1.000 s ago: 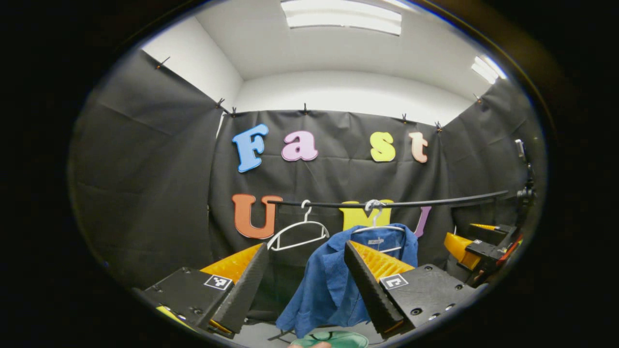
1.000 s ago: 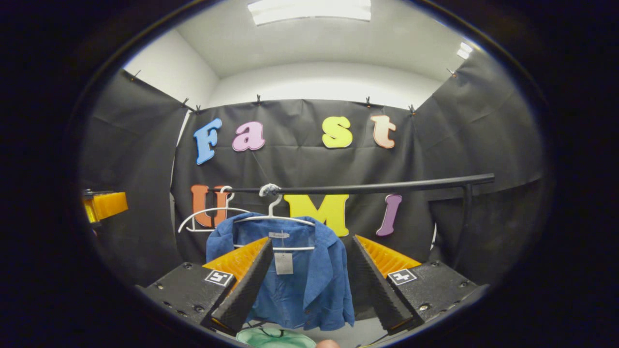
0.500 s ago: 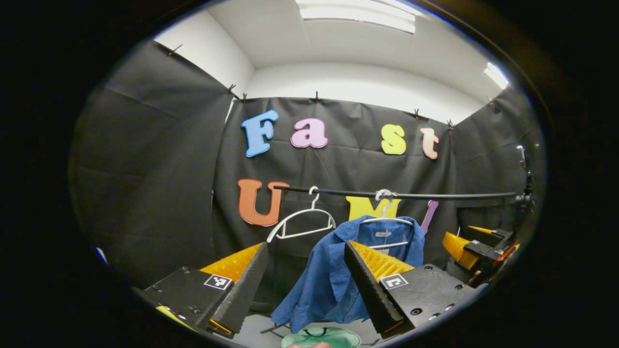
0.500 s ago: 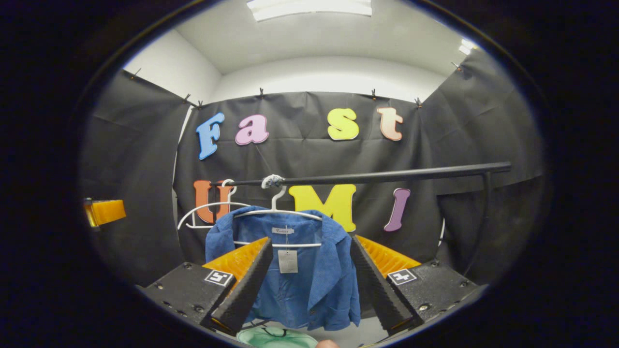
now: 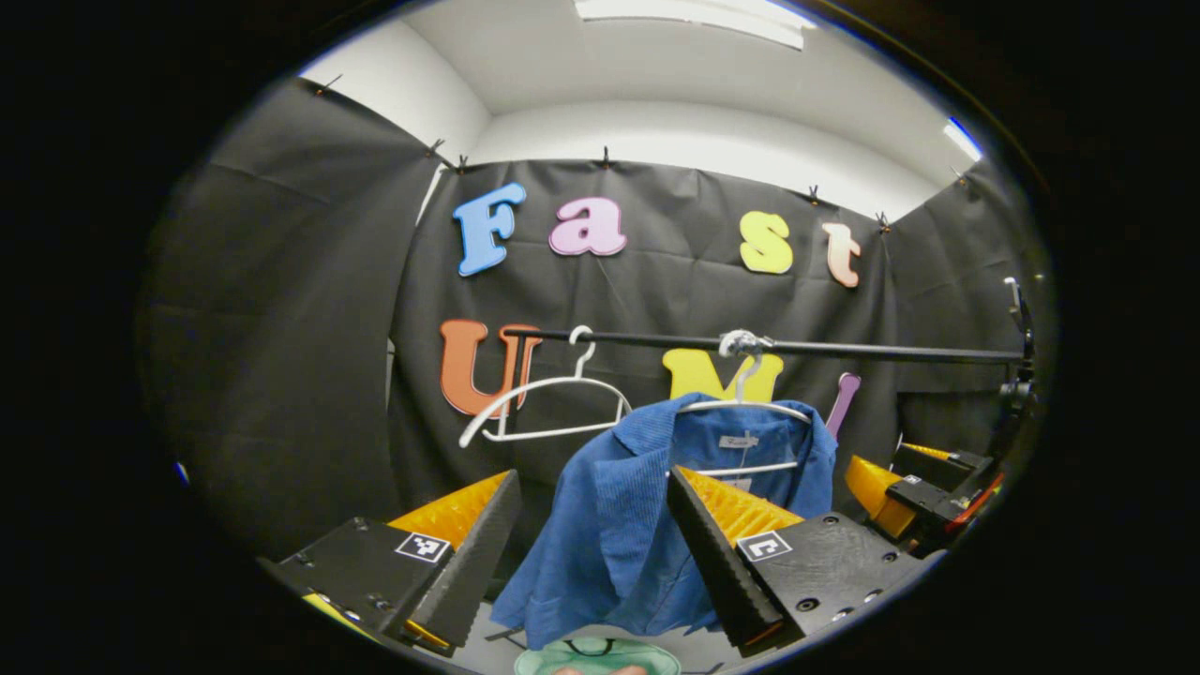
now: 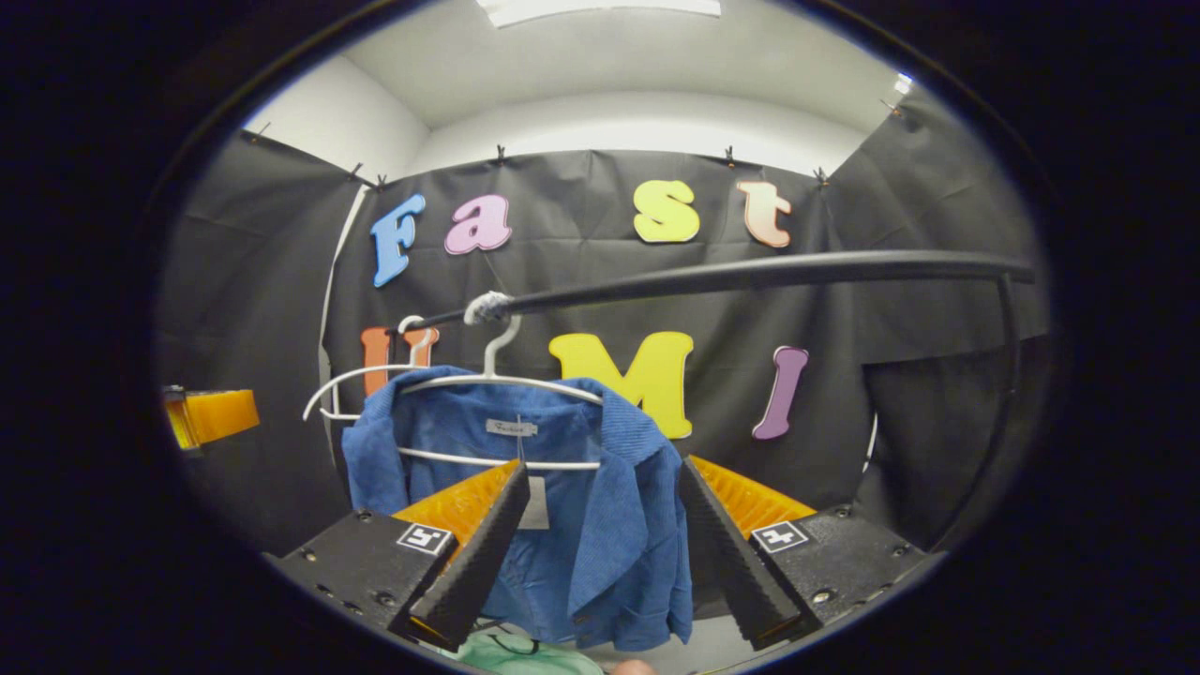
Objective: Grasp the clothes on the hanger with both hands and then place them into the laundry hamper below.
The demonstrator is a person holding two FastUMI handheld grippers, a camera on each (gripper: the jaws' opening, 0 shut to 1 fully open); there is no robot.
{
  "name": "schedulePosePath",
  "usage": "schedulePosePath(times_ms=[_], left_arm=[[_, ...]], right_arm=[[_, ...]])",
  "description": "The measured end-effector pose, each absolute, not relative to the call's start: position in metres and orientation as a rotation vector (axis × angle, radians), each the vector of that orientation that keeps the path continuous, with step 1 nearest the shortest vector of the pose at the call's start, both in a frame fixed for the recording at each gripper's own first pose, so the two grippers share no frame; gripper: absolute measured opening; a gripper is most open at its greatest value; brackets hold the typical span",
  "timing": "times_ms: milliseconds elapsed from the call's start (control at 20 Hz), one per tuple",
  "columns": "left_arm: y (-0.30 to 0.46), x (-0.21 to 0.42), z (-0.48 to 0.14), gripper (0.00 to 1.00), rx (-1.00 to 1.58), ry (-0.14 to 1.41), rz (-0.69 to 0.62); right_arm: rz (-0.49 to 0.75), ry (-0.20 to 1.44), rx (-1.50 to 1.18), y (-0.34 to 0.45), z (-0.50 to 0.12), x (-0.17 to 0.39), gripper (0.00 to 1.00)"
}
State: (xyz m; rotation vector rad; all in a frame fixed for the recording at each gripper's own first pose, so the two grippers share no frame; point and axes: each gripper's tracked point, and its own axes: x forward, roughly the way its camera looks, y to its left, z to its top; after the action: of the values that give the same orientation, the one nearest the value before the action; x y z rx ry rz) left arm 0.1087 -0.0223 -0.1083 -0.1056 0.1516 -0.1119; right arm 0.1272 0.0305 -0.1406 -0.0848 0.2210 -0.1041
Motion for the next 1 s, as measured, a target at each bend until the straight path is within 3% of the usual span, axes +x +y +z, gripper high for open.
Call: schedulePosePath(times_ms=[100,150,200,250,350,400,500,550,650,700,850,900,950,1000], left_arm=[[-0.038,0.122,-0.128,0.96,-0.098,0.197,-0.126],[-0.043,0.130,-0.138,1.00,-0.092,0.219,-0.124],[-0.048,0.136,-0.146,0.95,-0.088,0.238,-0.127],[-0.054,0.144,-0.153,1.00,-0.086,0.252,-0.134],[-0.063,0.159,-0.166,0.94,-0.076,0.268,-0.132],[-0.065,0.167,-0.172,1.00,-0.070,0.276,-0.124],[-0.065,0.179,-0.187,0.87,-0.055,0.298,-0.098],[-0.066,0.184,-0.195,0.94,-0.050,0.313,-0.093],[-0.066,0.193,-0.208,0.94,-0.043,0.335,-0.082],[-0.067,0.197,-0.211,1.00,-0.036,0.343,-0.077],[-0.069,0.203,-0.222,1.00,-0.019,0.357,-0.066],[-0.070,0.207,-0.225,0.93,-0.016,0.362,-0.063],[-0.070,0.209,-0.228,1.00,-0.015,0.367,-0.052],[-0.070,0.211,-0.230,0.93,-0.015,0.371,-0.039]], right_arm=[[-0.104,0.243,-0.099,0.023,-0.156,0.140,1.00],[-0.107,0.256,-0.107,0.019,-0.165,0.147,1.00],[-0.113,0.272,-0.111,0.015,-0.172,0.154,1.00],[-0.118,0.287,-0.109,0.012,-0.182,0.161,1.00],[-0.129,0.314,-0.090,0.007,-0.197,0.175,1.00],[-0.137,0.329,-0.081,0.004,-0.204,0.181,1.00],[-0.145,0.357,-0.065,0.001,-0.219,0.193,1.00],[-0.140,0.376,-0.057,0.001,-0.228,0.198,1.00],[-0.138,0.417,-0.035,0.000,-0.244,0.204,1.00],[-0.140,0.435,-0.023,-0.002,-0.250,0.206,1.00],[-0.146,0.479,0.007,-0.006,-0.269,0.213,0.99],[-0.152,0.486,0.014,-0.008,-0.272,0.215,0.99],[-0.151,0.488,0.023,-0.007,-0.274,0.217,0.98],[-0.150,0.484,0.031,-0.008,-0.275,0.219,0.96]])
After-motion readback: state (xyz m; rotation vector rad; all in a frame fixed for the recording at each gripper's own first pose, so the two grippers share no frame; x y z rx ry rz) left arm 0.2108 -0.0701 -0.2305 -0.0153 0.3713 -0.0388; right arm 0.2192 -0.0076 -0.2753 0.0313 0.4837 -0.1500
